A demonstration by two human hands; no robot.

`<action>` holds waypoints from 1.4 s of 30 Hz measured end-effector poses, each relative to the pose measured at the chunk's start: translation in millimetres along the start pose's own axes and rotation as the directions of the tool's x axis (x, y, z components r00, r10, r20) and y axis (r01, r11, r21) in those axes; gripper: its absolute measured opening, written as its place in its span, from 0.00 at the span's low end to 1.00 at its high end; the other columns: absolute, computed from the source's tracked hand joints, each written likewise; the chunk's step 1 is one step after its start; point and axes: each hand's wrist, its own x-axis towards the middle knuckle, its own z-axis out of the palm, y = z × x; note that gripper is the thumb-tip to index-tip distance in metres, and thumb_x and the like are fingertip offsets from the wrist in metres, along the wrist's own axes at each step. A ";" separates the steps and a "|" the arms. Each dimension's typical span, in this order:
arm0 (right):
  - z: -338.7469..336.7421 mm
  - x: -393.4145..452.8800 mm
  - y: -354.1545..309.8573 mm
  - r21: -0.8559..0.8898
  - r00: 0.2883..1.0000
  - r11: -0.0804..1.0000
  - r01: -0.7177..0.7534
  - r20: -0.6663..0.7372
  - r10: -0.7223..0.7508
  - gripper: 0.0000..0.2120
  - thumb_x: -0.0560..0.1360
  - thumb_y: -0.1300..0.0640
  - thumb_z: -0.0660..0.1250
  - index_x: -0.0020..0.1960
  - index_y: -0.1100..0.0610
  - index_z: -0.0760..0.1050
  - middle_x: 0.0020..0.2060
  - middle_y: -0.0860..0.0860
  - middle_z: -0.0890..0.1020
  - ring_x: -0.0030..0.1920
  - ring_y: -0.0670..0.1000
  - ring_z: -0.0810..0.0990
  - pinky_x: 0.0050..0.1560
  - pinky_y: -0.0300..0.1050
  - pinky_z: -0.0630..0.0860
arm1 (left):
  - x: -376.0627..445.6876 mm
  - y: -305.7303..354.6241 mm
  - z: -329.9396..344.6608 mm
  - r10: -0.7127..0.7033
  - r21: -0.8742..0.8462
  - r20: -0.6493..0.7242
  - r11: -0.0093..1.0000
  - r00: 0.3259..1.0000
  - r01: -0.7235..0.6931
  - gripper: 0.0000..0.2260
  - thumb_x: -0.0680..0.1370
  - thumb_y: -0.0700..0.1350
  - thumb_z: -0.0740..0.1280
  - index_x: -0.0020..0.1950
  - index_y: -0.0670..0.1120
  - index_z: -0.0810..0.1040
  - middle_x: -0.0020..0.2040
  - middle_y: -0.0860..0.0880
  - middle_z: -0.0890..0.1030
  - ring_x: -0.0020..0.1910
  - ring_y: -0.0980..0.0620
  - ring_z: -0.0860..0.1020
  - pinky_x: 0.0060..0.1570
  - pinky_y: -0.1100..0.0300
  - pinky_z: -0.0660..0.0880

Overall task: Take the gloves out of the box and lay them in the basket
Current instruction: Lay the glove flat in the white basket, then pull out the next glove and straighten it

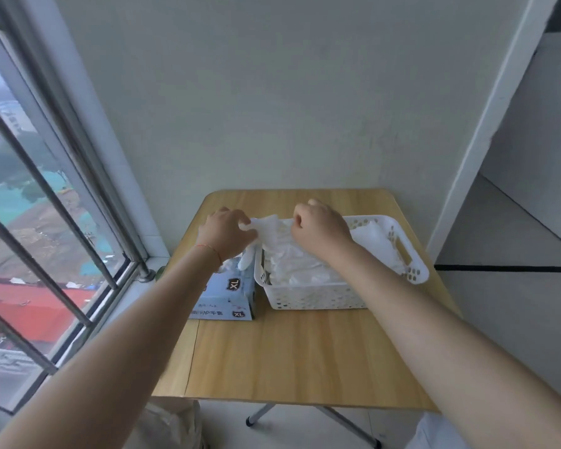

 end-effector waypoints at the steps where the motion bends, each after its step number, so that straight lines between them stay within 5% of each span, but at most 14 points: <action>1: 3.1 0.4 -3.0 0.036 1.000 0.999 -0.005 0.024 0.004 0.10 0.78 0.58 0.56 0.47 0.61 0.74 0.45 0.54 0.75 0.46 0.57 0.75 0.45 0.49 0.73 | 0.7 -4.5 -0.3 -0.010 -0.039 0.000 0.999 1.000 0.010 0.13 0.76 0.53 0.65 0.56 0.47 0.81 0.56 0.45 0.79 0.55 0.43 0.77 0.55 0.52 0.75; 4: 14.3 7.9 -21.7 0.144 0.997 0.989 -0.016 0.082 0.004 0.10 0.78 0.57 0.57 0.47 0.59 0.76 0.45 0.53 0.75 0.45 0.55 0.76 0.47 0.50 0.75 | -2.9 -23.6 -10.7 -0.130 -0.324 -0.090 0.941 0.987 0.094 0.10 0.77 0.48 0.64 0.44 0.44 0.81 0.38 0.47 0.80 0.37 0.47 0.76 0.34 0.60 0.70; 6: 16.7 14.2 -31.2 0.313 0.994 0.946 -0.081 0.095 0.054 0.09 0.78 0.58 0.59 0.50 0.59 0.77 0.46 0.52 0.77 0.46 0.54 0.76 0.46 0.47 0.75 | -3.9 -32.6 -19.2 -0.214 -0.563 -0.139 0.820 0.967 0.101 0.12 0.75 0.47 0.66 0.42 0.39 0.81 0.34 0.46 0.76 0.32 0.49 0.71 0.35 0.60 0.67; 9: 13.5 22.8 -47.4 0.568 0.987 0.807 -0.160 0.072 0.145 0.11 0.76 0.61 0.61 0.55 0.57 0.78 0.42 0.48 0.77 0.42 0.50 0.75 0.38 0.41 0.70 | -7.1 -42.1 -35.2 -0.241 -0.824 -0.104 0.565 0.965 0.052 0.10 0.75 0.47 0.67 0.43 0.40 0.80 0.40 0.45 0.76 0.40 0.49 0.73 0.44 0.52 0.73; 12: 6.9 28.6 -65.1 0.705 0.993 0.701 -0.111 0.042 0.115 0.21 0.73 0.63 0.65 0.64 0.51 0.73 0.49 0.50 0.75 0.43 0.47 0.74 0.37 0.35 0.71 | -11.3 -43.3 -48.0 -0.169 -0.900 -0.070 0.436 0.983 0.011 0.07 0.79 0.46 0.66 0.45 0.44 0.81 0.42 0.46 0.76 0.42 0.48 0.74 0.50 0.51 0.76; 15: 1.4 32.7 -82.7 0.813 0.996 0.577 -0.083 0.088 0.019 0.29 0.72 0.55 0.72 0.70 0.44 0.67 0.56 0.48 0.74 0.53 0.45 0.77 0.47 0.36 0.75 | -15.0 -44.6 -53.9 -0.092 -0.922 -0.026 0.387 0.995 0.012 0.10 0.80 0.47 0.65 0.48 0.42 0.81 0.40 0.45 0.77 0.39 0.48 0.75 0.49 0.52 0.76; 19: -1.5 35.4 -91.4 0.812 0.980 0.558 -0.173 0.200 0.011 0.12 0.72 0.55 0.72 0.56 0.53 0.78 0.47 0.50 0.82 0.46 0.49 0.82 0.47 0.44 0.76 | -22.1 -53.2 -54.6 -0.083 -0.950 0.082 0.296 0.993 0.103 0.18 0.77 0.56 0.66 0.52 0.41 0.80 0.47 0.41 0.78 0.46 0.45 0.76 0.49 0.50 0.74; 23: 5.4 32.4 -87.1 0.814 0.969 0.528 -0.242 0.234 0.083 0.04 0.74 0.56 0.68 0.44 0.56 0.81 0.38 0.52 0.83 0.39 0.51 0.80 0.43 0.47 0.75 | -34.3 -57.8 -52.6 0.053 -0.894 0.162 0.431 0.985 0.124 0.21 0.74 0.62 0.66 0.57 0.47 0.80 0.45 0.49 0.82 0.43 0.51 0.81 0.45 0.55 0.80; 28: 3.6 25.6 -80.4 0.766 0.958 0.575 -0.287 0.241 0.158 0.17 0.77 0.46 0.66 0.52 0.61 0.81 0.47 0.57 0.85 0.46 0.56 0.84 0.50 0.53 0.80 | -45.5 -50.2 -47.6 0.152 -0.887 0.182 0.451 0.971 0.096 0.24 0.69 0.49 0.75 0.63 0.50 0.73 0.49 0.49 0.85 0.51 0.48 0.84 0.50 0.51 0.81; 32: -2.4 18.3 -80.5 0.749 0.948 0.582 -0.316 0.270 0.168 0.27 0.76 0.41 0.65 0.52 0.68 0.76 0.38 0.57 0.80 0.35 0.53 0.78 0.35 0.45 0.72 | -46.9 -36.7 -44.1 0.061 -0.899 0.107 0.431 0.992 0.070 0.10 0.76 0.41 0.72 0.56 0.48 0.77 0.48 0.44 0.82 0.45 0.45 0.82 0.42 0.53 0.80; 36: -11.4 9.6 -80.5 0.729 0.938 0.596 -0.337 0.315 0.145 0.30 0.71 0.36 0.69 0.60 0.58 0.70 0.49 0.55 0.81 0.40 0.50 0.81 0.39 0.47 0.79 | -44.5 -33.0 -53.2 -0.087 -0.932 0.091 0.344 0.992 0.116 0.04 0.79 0.42 0.67 0.49 0.43 0.81 0.39 0.47 0.82 0.38 0.48 0.79 0.37 0.59 0.76; 39: -21.3 5.4 -79.5 0.817 0.952 0.512 -0.266 0.305 0.008 0.32 0.69 0.37 0.72 0.66 0.51 0.67 0.58 0.52 0.78 0.52 0.48 0.81 0.48 0.46 0.80 | -50.3 -28.0 -61.6 -0.100 -0.924 0.136 0.346 0.986 0.163 0.08 0.80 0.45 0.65 0.49 0.41 0.81 0.44 0.42 0.83 0.43 0.45 0.80 0.50 0.52 0.77; 42: -25.4 3.2 -79.7 0.842 0.937 0.493 -0.219 0.323 -0.135 0.32 0.65 0.41 0.77 0.65 0.49 0.71 0.55 0.50 0.80 0.54 0.49 0.82 0.46 0.42 0.78 | -54.2 -26.5 -61.5 -0.077 -0.902 0.201 0.373 0.977 0.215 0.12 0.81 0.48 0.63 0.53 0.40 0.81 0.45 0.43 0.83 0.44 0.45 0.81 0.53 0.52 0.77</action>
